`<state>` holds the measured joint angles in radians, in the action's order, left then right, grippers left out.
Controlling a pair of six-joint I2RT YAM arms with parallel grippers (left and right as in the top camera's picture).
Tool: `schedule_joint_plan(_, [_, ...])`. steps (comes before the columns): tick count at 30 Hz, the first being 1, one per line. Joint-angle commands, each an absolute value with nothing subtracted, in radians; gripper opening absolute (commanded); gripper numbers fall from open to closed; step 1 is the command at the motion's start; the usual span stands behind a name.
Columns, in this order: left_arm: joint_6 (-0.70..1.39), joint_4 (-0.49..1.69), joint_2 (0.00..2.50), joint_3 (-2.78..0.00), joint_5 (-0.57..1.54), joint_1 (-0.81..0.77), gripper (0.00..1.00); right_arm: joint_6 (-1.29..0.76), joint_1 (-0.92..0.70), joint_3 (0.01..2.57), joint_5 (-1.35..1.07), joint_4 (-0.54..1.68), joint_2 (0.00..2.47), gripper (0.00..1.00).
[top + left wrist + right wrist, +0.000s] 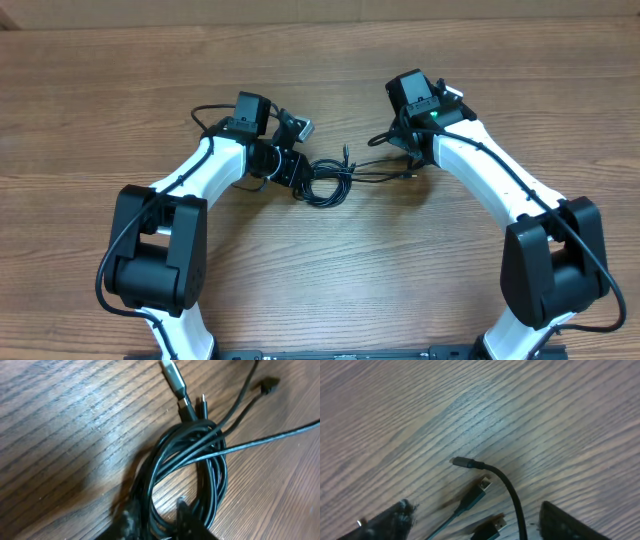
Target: Untangle cables
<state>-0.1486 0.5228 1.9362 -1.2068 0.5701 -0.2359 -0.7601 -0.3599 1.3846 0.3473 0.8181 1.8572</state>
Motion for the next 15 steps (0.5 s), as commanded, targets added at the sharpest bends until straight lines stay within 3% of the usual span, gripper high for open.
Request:
schedule_joint_plan(1, [-0.141, 0.515, 1.951, -1.214, 0.572, -0.236, 0.36, -0.758, -0.358, 1.380, 0.362, 0.817, 1.858, 0.88])
schedule_joint_plan(5, [-0.141, 0.482, 1.951, -1.214, 0.553, -0.236, 0.49, -0.758, -0.358, 1.380, 0.352, 0.817, 1.858, 0.90])
schedule_joint_plan(15, [-0.125, 0.465, 1.958, -1.214, 0.539, -0.248, 0.49, -0.754, -0.358, 1.380, 0.158, 0.822, 1.858, 0.89])
